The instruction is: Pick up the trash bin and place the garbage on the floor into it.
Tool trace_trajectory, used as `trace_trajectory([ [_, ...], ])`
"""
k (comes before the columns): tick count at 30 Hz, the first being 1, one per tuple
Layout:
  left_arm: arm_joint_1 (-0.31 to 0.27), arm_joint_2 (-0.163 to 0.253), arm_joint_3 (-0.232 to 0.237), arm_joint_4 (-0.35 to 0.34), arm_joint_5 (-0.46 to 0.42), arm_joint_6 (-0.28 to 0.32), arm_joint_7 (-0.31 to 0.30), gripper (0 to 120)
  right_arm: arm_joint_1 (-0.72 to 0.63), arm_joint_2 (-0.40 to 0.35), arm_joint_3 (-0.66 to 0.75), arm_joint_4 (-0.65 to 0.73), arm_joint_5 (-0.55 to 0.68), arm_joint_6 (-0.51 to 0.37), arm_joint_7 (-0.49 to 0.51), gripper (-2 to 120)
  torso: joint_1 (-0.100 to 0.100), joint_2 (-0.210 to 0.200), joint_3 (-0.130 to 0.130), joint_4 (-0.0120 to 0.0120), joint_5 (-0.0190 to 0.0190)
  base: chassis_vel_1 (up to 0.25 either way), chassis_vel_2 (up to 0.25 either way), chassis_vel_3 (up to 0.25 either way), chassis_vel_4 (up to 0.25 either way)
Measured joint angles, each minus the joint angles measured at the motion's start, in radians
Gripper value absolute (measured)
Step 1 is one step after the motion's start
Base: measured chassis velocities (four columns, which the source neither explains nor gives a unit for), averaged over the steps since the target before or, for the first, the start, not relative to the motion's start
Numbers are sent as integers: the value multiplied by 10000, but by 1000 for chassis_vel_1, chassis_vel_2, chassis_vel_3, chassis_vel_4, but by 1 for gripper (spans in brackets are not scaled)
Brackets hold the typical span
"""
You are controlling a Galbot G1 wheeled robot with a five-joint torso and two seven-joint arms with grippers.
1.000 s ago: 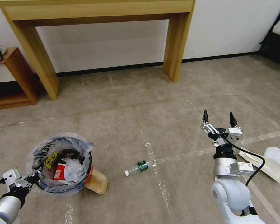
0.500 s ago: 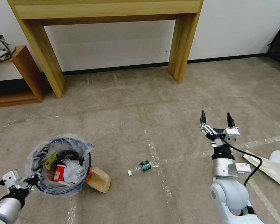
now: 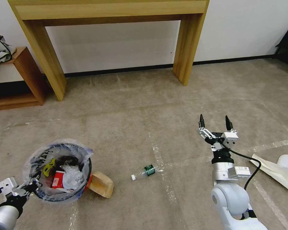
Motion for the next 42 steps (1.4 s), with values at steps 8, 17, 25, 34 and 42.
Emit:
trace_trajectory([
  [8,-31,-22,42,13,-15,26,-33,1,961,-1546,-1170,289,1452,-1708,399,100,0,1,0,1,0,0,0,0,0],
  [17,-457,423,474,332,-88,188,-163,1,2133,-4980,-2893,1113,3640,-5286,232,100,0,0,0,-10,2,0,0,0,0],
  [25,-432,572,423,440,-170,186,-126,1,3898,-6646,-5451,846,4286,-6809,391,100,0,0,0,3,1,0,0,0,0],
  [34,-525,426,631,437,-10,172,-86,1,6169,-7612,-7931,369,3736,-7174,-862,100,0,0,0,-1,0,0,0,0,0],
  [42,-521,230,717,437,263,115,7,1,8196,-7401,-9854,-531,2766,-6939,-3037,100,0,0,0,1,0,0,0,0,0],
])
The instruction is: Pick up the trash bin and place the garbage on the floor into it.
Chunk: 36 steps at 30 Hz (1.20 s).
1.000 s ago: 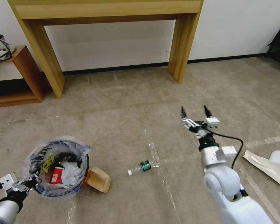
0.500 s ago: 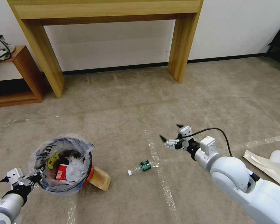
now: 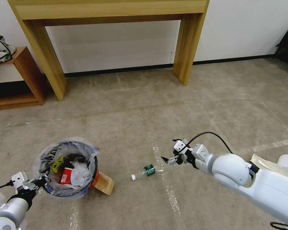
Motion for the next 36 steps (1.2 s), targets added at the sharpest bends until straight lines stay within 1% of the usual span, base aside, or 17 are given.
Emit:
trace_trajectory([
  [1,-2,-31,-5,1,40,-7,12,1,520,275,-520,-291,-391,105,-673,100,0,0,1,-3,-2,0,0,0,0],
  [2,-4,-46,-16,11,71,-12,19,1,867,526,-833,-493,-689,215,-931,100,0,0,0,-3,0,0,0,0,0],
  [3,-4,-46,-16,11,71,-12,19,1,867,526,-833,-493,-689,215,-931,100,0,0,0,-3,0,0,0,0,0],
  [5,-5,-77,-47,39,117,-26,24,1,1630,1134,-1405,-990,-1245,394,-1498,100,1,0,1,2,-1,0,0,0,0],
  [6,-5,-77,-47,39,117,-26,24,1,1630,1134,-1405,-990,-1245,394,-1498,100,1,0,1,2,-1,0,0,0,0],
  [7,-4,-90,-81,49,130,-27,28,1,2154,1577,-1751,-1285,-1605,507,-1924,100,0,-1,1,3,-1,0,0,0,0],
  [8,-4,-91,-102,62,143,-28,28,1,2456,1833,-1946,-1458,-1752,577,-2227,100,0,0,0,5,-2,0,0,0,0],
  [9,-4,-91,-102,62,143,-28,28,1,2456,1833,-1946,-1458,-1752,577,-2227,100,0,0,0,5,-2,0,0,0,0],
  [11,-14,-93,-152,111,160,-29,28,1,3013,2430,-2444,-1857,-2099,691,-2656,100,0,0,1,2,-2,0,0,0,0],
  [12,-14,-93,-152,111,160,-29,28,1,3013,2430,-2444,-1857,-2099,691,-2656,100,0,0,1,2,-2,0,0,0,0],
  [14,-43,-105,-180,156,165,-31,27,1,3251,2901,-2821,-2306,-2280,711,-2731,100,0,0,1,0,-4,0,0,0,0],
  [16,-46,-111,-180,168,168,-32,26,1,3268,3010,-2913,-2466,-2342,714,-2732,100,0,0,1,0,-3,0,0,0,0],
  [17,-53,-128,-181,203,183,-44,26,1,3269,3177,-3071,-2811,-2449,756,-2723,100,0,0,1,-1,-1,0,0,0,0],
  [18,-53,-128,-181,203,183,-44,26,1,3269,3177,-3071,-2811,-2449,756,-2723,100,0,0,1,-1,-1,0,0,0,0],
  [20,-65,-150,-181,251,198,-58,26,1,3220,3351,-3248,-3304,-2551,938,-2697,100,0,0,1,-2,-2,0,0,0,0],
  [24,-87,-154,-189,288,210,-65,26,1,3085,3436,-3315,-3596,-2570,1086,-2656,99,0,-1,0,-2,-2,0,0,0,0],
  [36,-110,-95,-221,342,216,-60,-1,1,1498,3300,-3077,-4011,-3265,1522,-2392,97,1,0,0,-1,0,0,0,0,0],
])
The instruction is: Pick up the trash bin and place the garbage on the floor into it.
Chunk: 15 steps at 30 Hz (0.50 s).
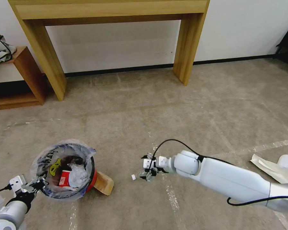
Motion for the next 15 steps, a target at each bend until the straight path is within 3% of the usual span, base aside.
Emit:
trace_trajectory([
  [15,95,-97,-9,-150,48,13,-15,1,-1322,-311,806,-679,-905,594,54,97,0,0,0,1,1,0,0,0,0],
])
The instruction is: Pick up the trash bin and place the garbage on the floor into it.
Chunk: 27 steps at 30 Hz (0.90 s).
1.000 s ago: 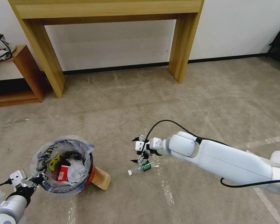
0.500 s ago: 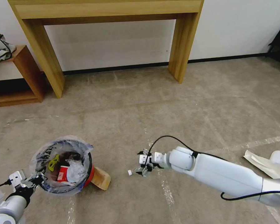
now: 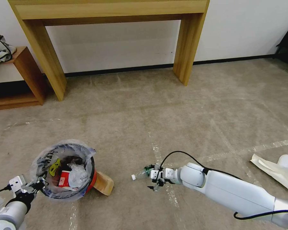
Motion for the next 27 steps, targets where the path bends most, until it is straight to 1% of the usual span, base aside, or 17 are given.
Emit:
trace_trajectory([
  [4,24,-35,0,-73,12,11,-11,1,-280,-96,308,-317,-135,368,27,97,0,0,0,-1,0,0,0,0,0],
  [8,32,-59,0,-103,15,13,-13,1,-343,-118,396,-418,-174,506,27,97,0,0,0,-1,0,0,0,0,0],
  [9,42,-113,6,-147,23,20,-19,1,-430,-130,568,-677,-263,760,24,97,0,0,0,-1,0,0,0,0,0],
  [11,48,-135,13,-163,34,20,-20,1,-437,-111,653,-819,-289,853,25,97,-1,0,0,-2,-1,0,0,0,0],
  [20,76,-163,-52,-183,38,23,-20,1,-247,247,731,-1550,-338,1299,32,97,0,0,1,0,-2,0,0,0,0],
  [27,49,-158,-67,-109,26,23,-20,1,-18,531,643,-1888,-340,1468,67,97,0,0,1,0,-2,0,0,0,0],
])
